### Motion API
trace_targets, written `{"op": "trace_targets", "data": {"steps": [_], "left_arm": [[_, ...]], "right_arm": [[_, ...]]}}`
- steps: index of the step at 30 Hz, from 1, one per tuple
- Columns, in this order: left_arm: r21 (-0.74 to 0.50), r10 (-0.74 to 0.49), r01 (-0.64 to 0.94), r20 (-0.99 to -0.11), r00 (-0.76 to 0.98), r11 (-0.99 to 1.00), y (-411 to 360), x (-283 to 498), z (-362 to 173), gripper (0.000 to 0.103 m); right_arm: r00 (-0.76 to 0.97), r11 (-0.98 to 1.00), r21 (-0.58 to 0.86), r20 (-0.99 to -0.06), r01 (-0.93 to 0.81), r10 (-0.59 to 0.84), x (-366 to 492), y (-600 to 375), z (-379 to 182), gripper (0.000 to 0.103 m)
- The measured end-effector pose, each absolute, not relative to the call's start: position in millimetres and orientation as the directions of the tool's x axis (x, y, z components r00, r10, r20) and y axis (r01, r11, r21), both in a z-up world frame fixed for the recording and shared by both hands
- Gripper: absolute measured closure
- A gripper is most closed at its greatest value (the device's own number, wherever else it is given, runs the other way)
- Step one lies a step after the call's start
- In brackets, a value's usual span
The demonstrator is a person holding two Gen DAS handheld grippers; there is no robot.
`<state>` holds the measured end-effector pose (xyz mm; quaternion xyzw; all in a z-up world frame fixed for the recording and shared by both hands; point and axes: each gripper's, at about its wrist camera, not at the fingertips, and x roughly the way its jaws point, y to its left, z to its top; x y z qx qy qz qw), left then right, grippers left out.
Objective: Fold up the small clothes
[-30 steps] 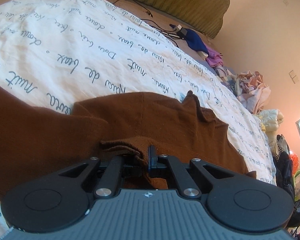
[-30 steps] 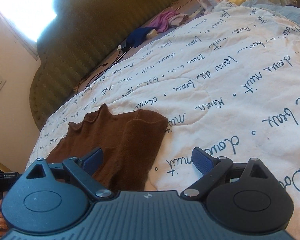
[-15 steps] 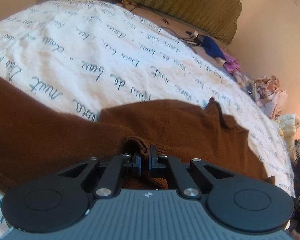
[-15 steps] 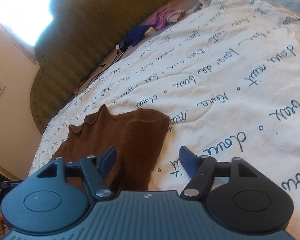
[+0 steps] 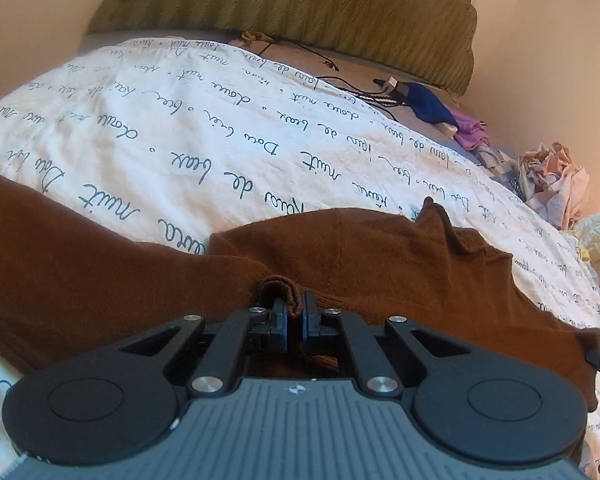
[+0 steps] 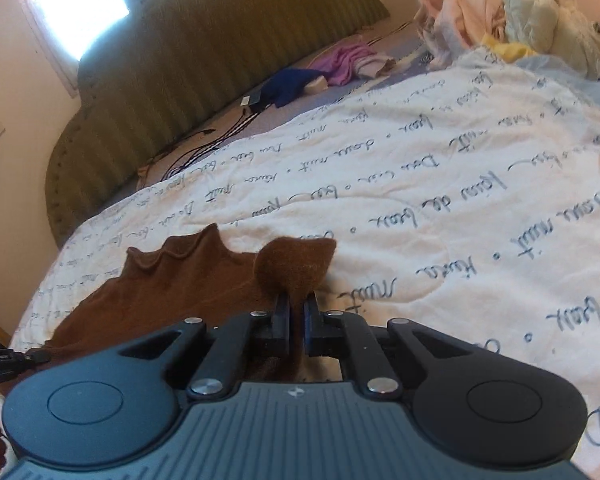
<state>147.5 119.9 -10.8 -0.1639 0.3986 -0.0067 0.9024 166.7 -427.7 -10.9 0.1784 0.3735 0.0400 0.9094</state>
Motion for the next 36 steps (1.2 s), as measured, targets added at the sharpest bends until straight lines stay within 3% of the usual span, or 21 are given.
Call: {"op": "trace_targets", "data": {"steps": [2,8,10,12,15,16,17,21,24,25,26,28,30,31,33,35,36], "left_arm": [[-0.279,-0.118,-0.154,-0.755,0.645,0.948,122,153,-24,0.094],[-0.308,-0.152,-0.124,-0.732,0.664,0.943,129,142,-16,0.094],[-0.306,-0.149,-0.114,-0.715,0.683,0.945,129,137,-7,0.094],[-0.330,-0.164,-0.109,-0.698,0.697,0.938,128,129,0,0.094],[-0.354,-0.208,-0.056,-0.661,0.721,0.934,115,118,9,0.094],[-0.351,-0.221,-0.030,-0.651,0.726,0.936,107,115,11,0.094],[-0.355,-0.243,-0.001,-0.643,0.726,0.935,100,114,12,0.094],[-0.334,-0.280,0.071,-0.637,0.718,0.940,71,114,8,0.094],[-0.327,-0.282,0.062,-0.688,0.669,0.943,60,129,-11,0.092],[-0.311,-0.256,0.030,-0.719,0.646,0.950,60,134,-22,0.092],[-0.307,-0.231,-0.014,-0.745,0.625,0.952,63,137,-33,0.092],[-0.358,-0.248,-0.055,-0.740,0.626,0.932,79,134,-45,0.089],[-0.379,-0.248,-0.083,-0.740,0.625,0.922,90,127,-47,0.092],[-0.423,-0.271,-0.105,-0.732,0.626,0.900,99,125,-49,0.092],[-0.469,-0.299,-0.122,-0.720,0.626,0.875,108,120,-50,0.092],[-0.438,-0.272,-0.121,-0.727,0.631,0.891,107,113,-41,0.093],[-0.428,-0.265,-0.111,-0.721,0.640,0.897,106,109,-35,0.093]], "right_arm": [[0.596,0.928,0.362,-0.766,0.090,0.241,185,-433,-37,0.090],[0.661,0.815,0.577,-0.633,0.056,0.403,130,-460,-34,0.089],[0.631,0.806,0.590,-0.645,0.051,0.431,126,-452,-41,0.089],[0.605,0.798,0.601,-0.654,0.050,0.455,127,-443,-49,0.080],[0.628,0.759,0.651,-0.597,0.016,0.499,127,-432,-52,0.038],[0.630,0.742,0.670,-0.578,0.004,0.518,128,-430,-51,0.019],[0.642,0.740,0.672,-0.573,0.012,0.510,125,-429,-48,0.016],[0.705,0.752,0.658,-0.545,0.023,0.455,115,-430,-36,0.015],[0.620,0.796,0.605,-0.622,-0.007,0.478,131,-412,-46,0.018],[0.619,0.837,0.547,-0.648,-0.026,0.443,131,-405,-45,0.048],[0.607,0.876,0.481,-0.693,-0.012,0.389,133,-403,-43,0.092],[0.611,0.889,0.457,-0.695,-0.032,0.379,132,-410,-39,0.093],[0.619,0.932,0.363,-0.725,-0.027,0.300,131,-414,-41,0.094],[0.615,0.913,0.408,-0.714,-0.022,0.334,131,-422,-45,0.091],[0.597,0.882,0.470,-0.715,0.025,0.364,132,-433,-39,0.078],[0.662,0.915,0.403,-0.696,0.038,0.279,120,-428,-16,0.048],[0.702,0.931,0.366,-0.663,0.002,0.259,115,-419,-4,0.043]]}}
